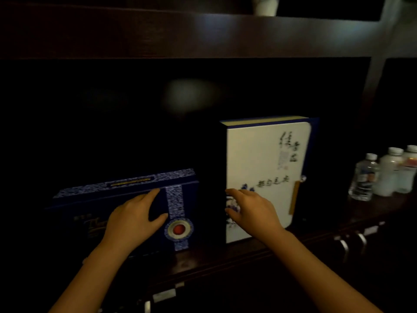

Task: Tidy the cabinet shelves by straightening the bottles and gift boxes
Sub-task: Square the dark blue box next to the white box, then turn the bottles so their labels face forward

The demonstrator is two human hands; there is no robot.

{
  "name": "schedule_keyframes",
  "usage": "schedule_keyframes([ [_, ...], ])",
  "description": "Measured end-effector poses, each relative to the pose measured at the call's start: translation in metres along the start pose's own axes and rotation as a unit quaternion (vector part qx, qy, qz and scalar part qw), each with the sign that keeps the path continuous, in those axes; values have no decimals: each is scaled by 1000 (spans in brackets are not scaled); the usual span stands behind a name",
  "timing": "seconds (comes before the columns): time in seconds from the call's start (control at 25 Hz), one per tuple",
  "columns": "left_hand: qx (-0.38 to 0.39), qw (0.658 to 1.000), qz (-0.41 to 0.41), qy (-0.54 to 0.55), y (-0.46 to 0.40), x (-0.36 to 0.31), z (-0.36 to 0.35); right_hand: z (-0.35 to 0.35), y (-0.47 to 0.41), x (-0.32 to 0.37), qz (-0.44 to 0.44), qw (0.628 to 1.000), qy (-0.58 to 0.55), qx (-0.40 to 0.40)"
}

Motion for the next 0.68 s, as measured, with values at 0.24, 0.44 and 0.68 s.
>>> schedule_keyframes([
  [0.24,62,996,-49,45,30,-157,-16,86,113,-99,-73,996,48,5],
  [0.44,115,978,-68,162,69,-322,-42,173,224,-204,-135,989,55,0],
  [0.68,135,960,-137,202,67,-466,-54,246,283,-292,-197,976,68,-55],
])
Point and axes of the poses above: each hand's wrist, its own y-axis away from the middle knuckle, its own z-axis out of the back of the hand, x = y × z, the point moved 1 cm from there along -y, towards the middle knuckle, and after that the axes turned 5 degrees about z, right-handed, at the moved point
